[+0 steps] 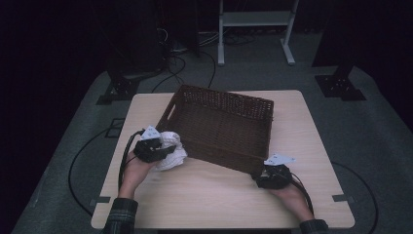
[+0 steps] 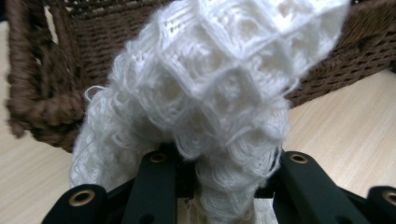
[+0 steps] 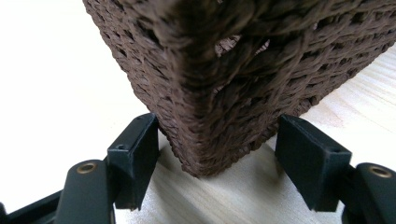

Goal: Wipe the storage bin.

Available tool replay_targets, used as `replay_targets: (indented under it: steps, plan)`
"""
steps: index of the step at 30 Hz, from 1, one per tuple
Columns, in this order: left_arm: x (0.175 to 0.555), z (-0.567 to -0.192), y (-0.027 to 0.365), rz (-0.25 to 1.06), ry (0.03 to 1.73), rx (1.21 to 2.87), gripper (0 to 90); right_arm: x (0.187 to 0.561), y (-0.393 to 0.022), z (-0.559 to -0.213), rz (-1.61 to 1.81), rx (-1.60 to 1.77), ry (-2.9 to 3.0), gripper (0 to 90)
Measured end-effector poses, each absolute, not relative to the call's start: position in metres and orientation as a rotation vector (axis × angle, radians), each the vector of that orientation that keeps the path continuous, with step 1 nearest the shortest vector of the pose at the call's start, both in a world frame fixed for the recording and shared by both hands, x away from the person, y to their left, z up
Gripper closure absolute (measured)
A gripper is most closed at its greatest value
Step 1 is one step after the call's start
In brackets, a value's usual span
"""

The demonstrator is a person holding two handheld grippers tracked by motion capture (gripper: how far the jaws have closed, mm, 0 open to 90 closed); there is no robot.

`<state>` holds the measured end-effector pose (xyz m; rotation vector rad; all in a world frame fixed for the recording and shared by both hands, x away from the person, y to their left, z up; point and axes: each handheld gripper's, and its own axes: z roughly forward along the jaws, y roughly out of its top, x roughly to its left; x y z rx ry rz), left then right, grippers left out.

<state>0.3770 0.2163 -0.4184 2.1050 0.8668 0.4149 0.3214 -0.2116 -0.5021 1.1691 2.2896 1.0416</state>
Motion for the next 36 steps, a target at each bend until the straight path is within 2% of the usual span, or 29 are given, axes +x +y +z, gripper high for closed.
replay_targets:
  steps: [22, 36]
  plan:
    - [0.393, -0.469, 0.2, 0.344, 0.936, 2.266, 68.3, 0.321, -0.212, -0.502, 1.041, 1.168, 2.29, 30.1]
    - [0.388, -0.457, 0.199, 0.365, 0.906, 2.237, 68.3, 0.321, -0.212, -0.502, 1.041, 1.168, 2.29, 30.1]
